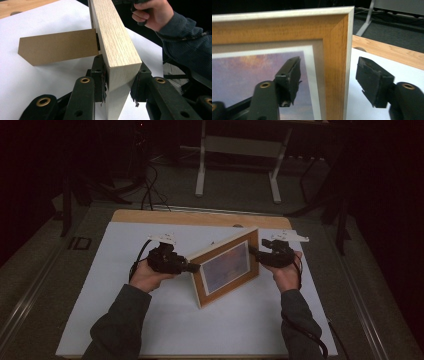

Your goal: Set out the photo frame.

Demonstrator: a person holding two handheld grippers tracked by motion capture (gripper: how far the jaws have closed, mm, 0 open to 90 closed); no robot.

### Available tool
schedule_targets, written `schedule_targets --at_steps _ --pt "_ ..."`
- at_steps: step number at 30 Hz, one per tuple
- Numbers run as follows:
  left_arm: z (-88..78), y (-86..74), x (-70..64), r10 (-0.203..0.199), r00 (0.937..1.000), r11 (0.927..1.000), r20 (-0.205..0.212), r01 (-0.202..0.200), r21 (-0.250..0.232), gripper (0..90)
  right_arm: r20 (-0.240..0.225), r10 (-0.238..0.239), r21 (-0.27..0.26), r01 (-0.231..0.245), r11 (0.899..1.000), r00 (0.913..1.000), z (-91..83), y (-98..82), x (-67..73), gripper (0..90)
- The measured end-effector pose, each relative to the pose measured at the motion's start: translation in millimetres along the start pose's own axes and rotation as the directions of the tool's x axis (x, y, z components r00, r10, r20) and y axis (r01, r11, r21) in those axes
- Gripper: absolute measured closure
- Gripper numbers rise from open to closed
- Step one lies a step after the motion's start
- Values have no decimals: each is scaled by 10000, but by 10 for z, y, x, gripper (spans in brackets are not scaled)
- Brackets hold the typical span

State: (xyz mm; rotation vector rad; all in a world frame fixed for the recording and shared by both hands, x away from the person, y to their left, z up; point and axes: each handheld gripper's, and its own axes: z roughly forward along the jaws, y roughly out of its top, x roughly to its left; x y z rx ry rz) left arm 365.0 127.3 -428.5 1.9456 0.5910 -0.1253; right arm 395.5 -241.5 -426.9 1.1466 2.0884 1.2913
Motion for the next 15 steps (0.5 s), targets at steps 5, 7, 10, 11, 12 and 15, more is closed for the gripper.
schedule_targets --at_steps 5,7,10,11,12,15 --pt "-4 22 19 179 9998 9997 39 -180 152 695 -98 -305 11 306 9995 9995 64 34 -7 337" --pt "-8 32 29 205 9998 9995 36 -205 220 695 -229 -355 54 356 9994 9991 106 37 2 328" --pt "-14 32 39 216 9998 9995 25 -217 215 694 -350 -412 131 417 9990 9985 163 40 13 321" --pt "-17 30 40 235 9997 9996 -63 -233 170 694 -359 -383 159 388 9991 9986 178 39 12 320" --pt "-23 29 40 243 9995 9996 -187 -240 133 695 -412 -343 197 352 9992 9986 190 39 8 317" --pt "-49 31 49 84 9959 9999 -899 -96 -122 698 -585 -258 238 272 9993 9980 208 38 -26 316"
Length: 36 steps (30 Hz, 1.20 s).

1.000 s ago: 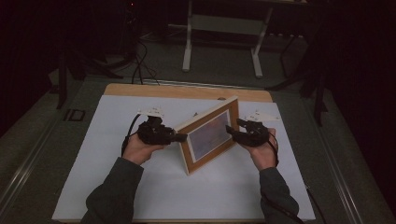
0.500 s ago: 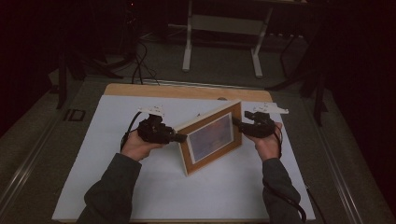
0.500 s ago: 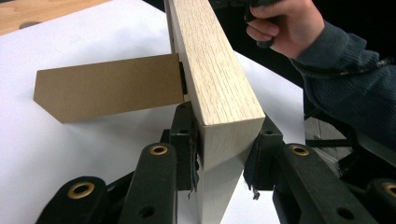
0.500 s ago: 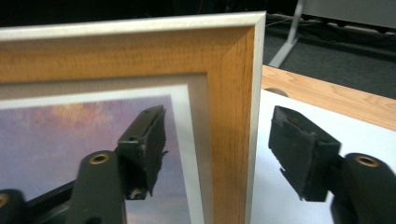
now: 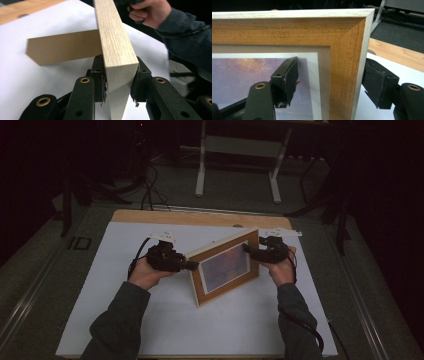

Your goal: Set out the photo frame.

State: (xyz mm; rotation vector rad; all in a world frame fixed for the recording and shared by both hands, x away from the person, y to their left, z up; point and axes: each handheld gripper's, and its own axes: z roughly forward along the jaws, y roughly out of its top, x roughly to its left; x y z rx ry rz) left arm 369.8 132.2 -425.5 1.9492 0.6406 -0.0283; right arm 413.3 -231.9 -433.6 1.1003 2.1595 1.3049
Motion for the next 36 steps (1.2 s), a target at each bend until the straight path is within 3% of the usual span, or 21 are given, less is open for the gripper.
schedule_targets --at_steps 3,7,10,17,25,36 --pt "-11 1 21 -117 9992 9998 -369 111 -176 696 -221 124 33 -124 9999 9997 18 1 -37 314" --pt "-14 -3 41 -280 9985 9992 -466 266 -301 700 -503 251 41 -250 9997 9984 56 -3 -78 291" --pt "-20 -24 96 -514 9986 9977 128 519 -428 714 -908 430 39 -428 9991 9949 106 -16 -136 222" --pt "-20 -30 103 -491 9985 9977 260 503 -465 718 -1812 462 281 -418 9987 9824 193 -28 -156 166" --pt "-14 -23 77 -449 9990 9980 -52 446 -456 714 -1716 542 208 -514 9985 9837 183 -53 -140 178" --pt "-4 -24 103 -567 9978 9971 -331 549 -529 707 -1653 541 167 -521 9985 9848 81 -121 -173 294"
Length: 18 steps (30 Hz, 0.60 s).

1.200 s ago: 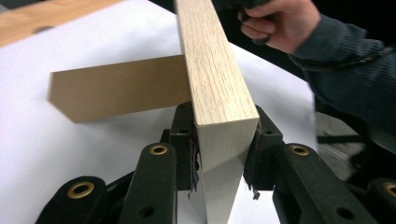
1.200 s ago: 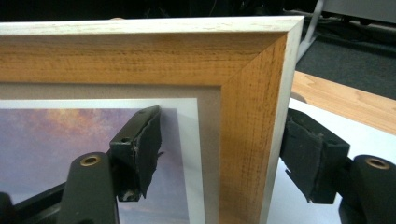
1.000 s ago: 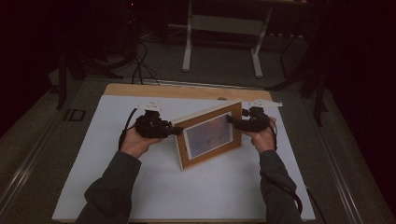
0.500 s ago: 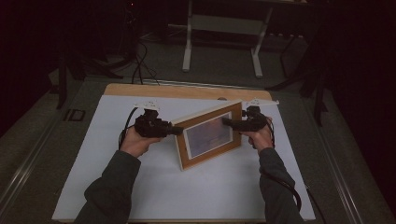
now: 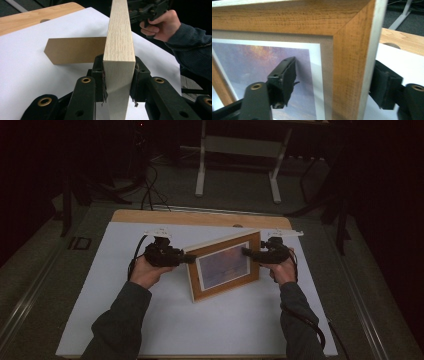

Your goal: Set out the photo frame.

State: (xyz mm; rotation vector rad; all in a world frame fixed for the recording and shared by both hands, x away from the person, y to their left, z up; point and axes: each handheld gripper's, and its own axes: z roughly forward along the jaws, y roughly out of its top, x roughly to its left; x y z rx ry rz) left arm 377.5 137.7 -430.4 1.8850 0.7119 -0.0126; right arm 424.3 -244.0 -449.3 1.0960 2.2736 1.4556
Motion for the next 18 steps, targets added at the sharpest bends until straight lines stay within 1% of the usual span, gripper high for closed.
schedule_targets --at_steps 1,3,5,15,18 --pt "0 0 0 0 10000 10000 0 0 0 706 0 0 0 0 10000 10000 0 0 0 294" --pt "6 -1 15 -61 10000 10000 -57 60 -67 706 -2 20 -18 -20 10000 10000 -39 -28 -4 331" --pt "9 -2 16 -71 9999 9999 -108 70 -101 706 -4 51 -49 -52 10000 10000 -55 -42 -6 343" --pt "5 2 2 7 9988 9999 -492 -13 -122 700 48 174 -142 -173 9997 9998 -80 -69 10 369" --pt "-1 2 9 -44 9984 9999 -570 36 -153 700 13 218 -197 -218 9996 9998 -88 -81 12 387"
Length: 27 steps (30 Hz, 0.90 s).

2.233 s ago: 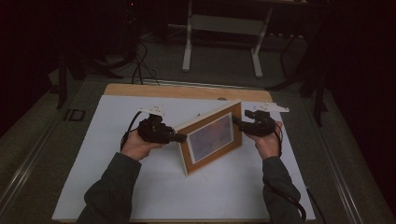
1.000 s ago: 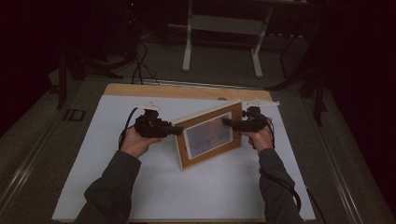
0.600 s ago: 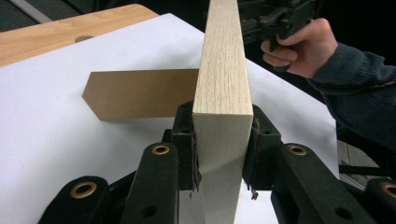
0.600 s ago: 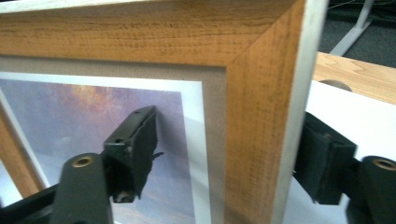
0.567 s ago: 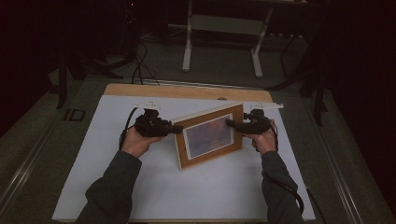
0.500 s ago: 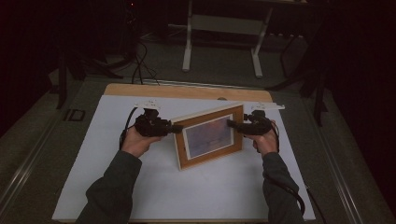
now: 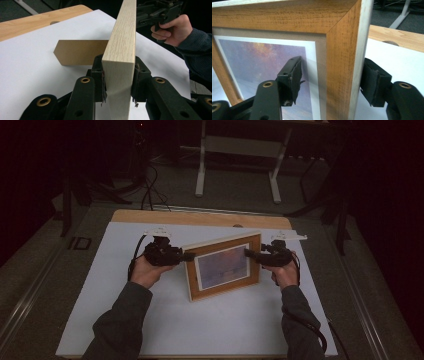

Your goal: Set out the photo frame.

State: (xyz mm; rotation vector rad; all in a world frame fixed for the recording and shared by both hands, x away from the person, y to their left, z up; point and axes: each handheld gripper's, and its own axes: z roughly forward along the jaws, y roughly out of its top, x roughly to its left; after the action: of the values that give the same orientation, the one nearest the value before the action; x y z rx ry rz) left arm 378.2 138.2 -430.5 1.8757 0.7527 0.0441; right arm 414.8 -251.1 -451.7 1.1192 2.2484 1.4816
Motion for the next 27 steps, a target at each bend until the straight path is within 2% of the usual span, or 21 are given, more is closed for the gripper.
schedule_targets --at_steps 6,15,18,27 --pt "5 2 10 -81 10000 9999 -53 81 -75 701 -48 48 -66 -48 10000 10000 -19 -18 -5 409" --pt "29 5 32 -195 9998 9996 57 196 -222 692 -32 49 -57 -49 10000 10000 -54 -34 5 427" --pt "28 4 50 -312 9993 9992 221 317 -252 694 -27 45 -54 -45 10000 10000 -63 -39 10 432" --pt "34 4 66 -384 9989 9986 254 392 -342 684 -106 50 -31 -50 10000 9999 -103 -63 11 466"
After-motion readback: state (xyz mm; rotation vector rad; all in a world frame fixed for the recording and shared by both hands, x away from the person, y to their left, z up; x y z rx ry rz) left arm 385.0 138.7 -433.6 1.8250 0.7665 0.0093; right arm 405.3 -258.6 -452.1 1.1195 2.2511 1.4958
